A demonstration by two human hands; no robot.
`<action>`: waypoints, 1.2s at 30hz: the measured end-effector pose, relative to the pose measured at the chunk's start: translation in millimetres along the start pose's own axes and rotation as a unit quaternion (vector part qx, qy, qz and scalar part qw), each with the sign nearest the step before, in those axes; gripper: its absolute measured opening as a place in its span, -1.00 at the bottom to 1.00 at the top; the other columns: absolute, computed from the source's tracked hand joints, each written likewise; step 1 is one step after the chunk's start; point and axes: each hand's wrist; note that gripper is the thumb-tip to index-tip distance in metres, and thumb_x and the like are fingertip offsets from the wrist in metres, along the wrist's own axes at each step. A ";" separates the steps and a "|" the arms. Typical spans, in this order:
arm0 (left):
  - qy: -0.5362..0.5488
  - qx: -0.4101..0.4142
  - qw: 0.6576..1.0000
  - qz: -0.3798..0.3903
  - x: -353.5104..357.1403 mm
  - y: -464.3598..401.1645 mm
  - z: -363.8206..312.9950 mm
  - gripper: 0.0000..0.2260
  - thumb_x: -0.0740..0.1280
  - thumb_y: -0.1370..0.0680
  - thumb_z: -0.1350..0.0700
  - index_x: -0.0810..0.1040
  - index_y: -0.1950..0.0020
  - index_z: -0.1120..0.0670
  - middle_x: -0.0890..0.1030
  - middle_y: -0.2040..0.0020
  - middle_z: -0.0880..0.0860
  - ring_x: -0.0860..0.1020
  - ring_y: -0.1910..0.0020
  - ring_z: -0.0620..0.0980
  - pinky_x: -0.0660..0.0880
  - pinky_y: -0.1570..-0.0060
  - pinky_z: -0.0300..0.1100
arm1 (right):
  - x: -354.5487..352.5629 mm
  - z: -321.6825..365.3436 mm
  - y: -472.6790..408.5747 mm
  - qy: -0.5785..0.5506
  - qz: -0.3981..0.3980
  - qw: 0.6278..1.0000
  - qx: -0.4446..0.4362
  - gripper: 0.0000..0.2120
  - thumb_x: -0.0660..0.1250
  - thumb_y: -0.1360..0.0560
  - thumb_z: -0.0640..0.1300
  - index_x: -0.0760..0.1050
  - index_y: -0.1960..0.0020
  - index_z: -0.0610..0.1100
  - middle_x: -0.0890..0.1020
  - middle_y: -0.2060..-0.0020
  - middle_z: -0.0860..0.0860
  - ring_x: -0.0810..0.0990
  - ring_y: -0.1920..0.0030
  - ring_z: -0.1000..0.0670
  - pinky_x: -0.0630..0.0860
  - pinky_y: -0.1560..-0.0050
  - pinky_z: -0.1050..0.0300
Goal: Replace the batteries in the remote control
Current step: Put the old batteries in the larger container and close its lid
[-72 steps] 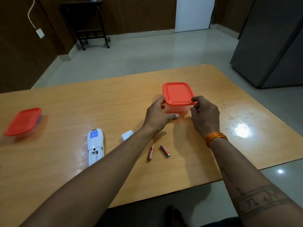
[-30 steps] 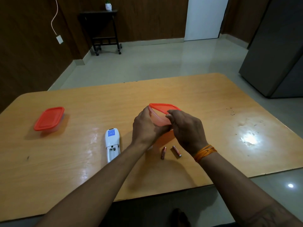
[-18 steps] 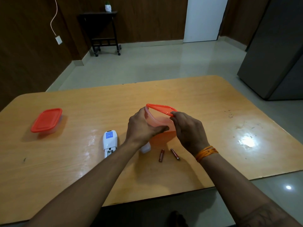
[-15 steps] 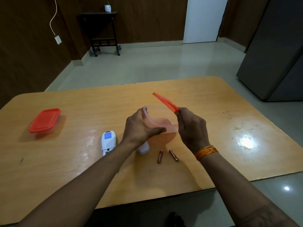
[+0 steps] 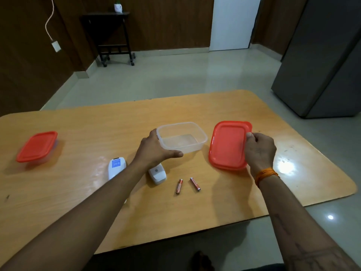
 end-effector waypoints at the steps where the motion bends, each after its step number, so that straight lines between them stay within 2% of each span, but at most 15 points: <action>1: -0.007 -0.005 1.000 0.004 -0.6 -1.2 -0.8 0.06 0.69 -0.14 -0.26 0.32 -0.54 -0.05 0.54 -0.40 -0.01 0.49 -0.36 0.03 0.48 -0.17 -0.12 | -0.3 -2.0 -0.2 0.008 0.010 1.000 0.011 -0.58 0.23 -0.67 -0.08 0.55 0.19 -0.39 0.56 0.32 -0.27 0.45 0.26 -0.18 0.40 0.24 -0.02; 4: -0.029 -0.016 0.999 0.012 -3.8 0.7 -3.9 0.12 0.62 0.00 -0.38 0.35 -0.49 -0.06 0.57 -0.33 -0.02 0.52 -0.31 0.05 0.55 -0.21 -0.02 | 0.6 -4.5 -0.9 0.038 0.050 0.998 0.028 -0.61 0.28 -0.66 -0.07 0.64 0.11 -0.38 0.67 0.20 -0.32 0.59 0.17 -0.30 0.57 0.12 -0.13; 6: -0.048 -0.020 0.999 0.016 -5.4 3.2 -5.8 0.15 0.63 0.01 -0.39 0.33 -0.49 -0.04 0.57 -0.35 0.00 0.52 -0.31 0.07 0.56 -0.23 0.04 | 1.3 -5.7 0.1 0.069 0.078 0.994 0.031 -0.66 0.32 -0.64 -0.06 0.69 0.09 -0.30 0.70 0.19 -0.26 0.64 0.08 -0.33 0.52 0.16 -0.03; 8: -0.068 -0.025 0.997 0.025 -6.4 6.1 -7.8 0.15 0.68 -0.07 -0.33 0.28 -0.53 0.03 0.53 -0.41 0.05 0.47 -0.37 0.12 0.52 -0.27 0.05 | 0.6 -6.4 1.8 0.099 0.081 0.991 0.032 -0.73 0.35 -0.62 -0.06 0.73 0.01 -0.23 0.73 0.13 -0.21 0.66 0.01 -0.30 0.47 0.09 0.08; 12: -0.087 -0.019 0.995 0.032 -10.1 11.4 -8.2 0.10 0.65 -0.06 -0.37 0.34 -0.48 0.01 0.54 -0.40 0.03 0.49 -0.34 0.11 0.54 -0.25 0.08 | -0.9 -6.9 5.6 0.146 0.068 0.987 0.016 -0.78 0.36 -0.56 -0.11 0.73 0.03 -0.22 0.74 0.09 -0.22 0.66 0.03 -0.29 0.49 0.07 0.09; 16: -0.075 -0.027 0.997 0.017 -12.6 19.3 -9.1 0.01 0.62 -0.21 -0.37 0.33 -0.53 0.00 0.48 -0.47 0.05 0.40 -0.47 0.13 0.47 -0.32 0.03 | -3.0 4.1 12.6 0.215 0.047 0.973 -0.072 -0.74 0.33 -0.56 -0.10 0.67 0.01 -0.29 0.71 0.10 -0.25 0.64 0.05 -0.30 0.57 0.03 -0.02; 18: -0.055 -0.011 0.998 -0.013 -12.2 29.1 -13.7 -0.05 0.52 -0.31 -0.42 0.32 -0.57 -0.02 0.42 -0.54 0.03 0.31 -0.55 0.10 0.38 -0.41 0.02 | -4.8 16.5 16.8 0.227 0.028 0.965 -0.131 -0.73 0.34 -0.59 -0.06 0.67 -0.04 -0.27 0.71 0.08 -0.21 0.66 0.04 -0.26 0.60 -0.01 -0.04; 20: -0.050 0.037 0.996 -0.069 -9.5 41.5 -16.4 -0.22 0.47 -0.44 -0.33 0.37 -0.56 -0.01 0.41 -0.54 -0.01 0.27 -0.56 0.03 0.30 -0.37 -0.11 | -5.8 32.7 24.9 0.202 0.031 0.963 -0.174 -0.73 0.37 -0.58 -0.04 0.68 -0.08 -0.23 0.73 0.07 -0.17 0.68 0.01 -0.22 0.62 -0.04 -0.04; 22: -0.078 0.103 0.983 -0.130 -5.5 56.1 -19.5 -0.42 0.47 -0.49 -0.22 0.49 -0.43 -0.01 0.51 -0.41 -0.03 0.38 -0.44 0.01 0.31 -0.22 -0.19 | -4.2 48.5 39.4 0.157 0.067 0.967 -0.191 -0.76 0.40 -0.56 -0.02 0.71 -0.05 -0.19 0.75 0.09 -0.12 0.69 0.03 -0.18 0.63 -0.02 -0.01; 24: -0.101 0.145 0.972 -0.154 -0.9 70.3 -23.5 -0.59 0.48 -0.51 -0.13 0.57 -0.29 -0.01 0.58 -0.24 -0.04 0.51 -0.24 0.00 0.43 -0.10 -0.16 | -1.1 60.0 56.1 0.141 0.131 0.961 -0.199 -0.77 0.43 -0.53 0.01 0.71 0.00 -0.14 0.75 0.10 -0.08 0.68 0.05 -0.13 0.57 0.04 0.07; 27: -0.140 0.142 0.975 -0.095 5.1 91.8 -29.5 -0.77 0.46 -0.51 -0.09 0.63 -0.12 -0.03 0.63 0.02 -0.10 0.59 0.08 -0.07 0.57 0.09 -0.09 | 2.2 70.8 75.1 0.178 0.264 0.924 -0.212 -0.76 0.51 -0.49 0.09 0.71 0.06 -0.09 0.72 0.14 -0.02 0.65 0.10 -0.05 0.51 0.12 0.12; 29: -0.191 0.121 0.974 -0.030 12.9 104.8 -31.4 -0.78 0.44 -0.52 -0.12 0.65 -0.08 -0.04 0.63 0.09 -0.12 0.57 0.11 -0.10 0.52 0.16 -0.13 | 2.8 76.4 83.8 0.219 0.349 0.887 -0.210 -0.74 0.55 -0.45 0.10 0.73 0.12 -0.11 0.72 0.24 -0.03 0.66 0.18 -0.03 0.59 0.15 0.08; 32: -0.252 0.090 0.964 -0.002 25.5 114.0 -25.3 -0.79 0.40 -0.56 -0.15 0.65 -0.06 -0.05 0.67 0.10 -0.08 0.52 0.17 -0.10 0.41 0.23 -0.19 | 6.1 78.2 96.0 0.284 0.423 0.837 -0.199 -0.72 0.58 -0.44 0.09 0.74 0.15 -0.14 0.74 0.27 -0.06 0.68 0.24 -0.03 0.58 0.25 0.12; 34: -0.265 0.069 0.962 0.000 29.8 115.3 -22.0 -0.80 0.38 -0.57 -0.14 0.66 -0.02 -0.03 0.69 0.09 -0.03 0.56 0.18 -0.06 0.47 0.22 -0.17 | 10.1 75.4 101.4 0.305 0.450 0.819 -0.181 -0.71 0.57 -0.44 0.08 0.73 0.17 -0.17 0.74 0.30 -0.08 0.71 0.29 -0.03 0.65 0.25 0.09; 36: -0.265 0.055 0.963 0.002 32.2 113.8 -19.9 -0.81 0.39 -0.56 -0.12 0.66 0.03 -0.02 0.69 0.10 -0.01 0.60 0.15 -0.02 0.54 0.19 -0.14 | 14.9 73.1 103.1 0.320 0.450 0.816 -0.171 -0.71 0.59 -0.42 0.04 0.70 0.14 -0.20 0.72 0.29 -0.12 0.72 0.26 -0.09 0.72 0.16 0.00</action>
Point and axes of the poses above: each hand's wrist, its own y-axis away from the middle knuckle, its own x-axis out of the palm, z = x × y
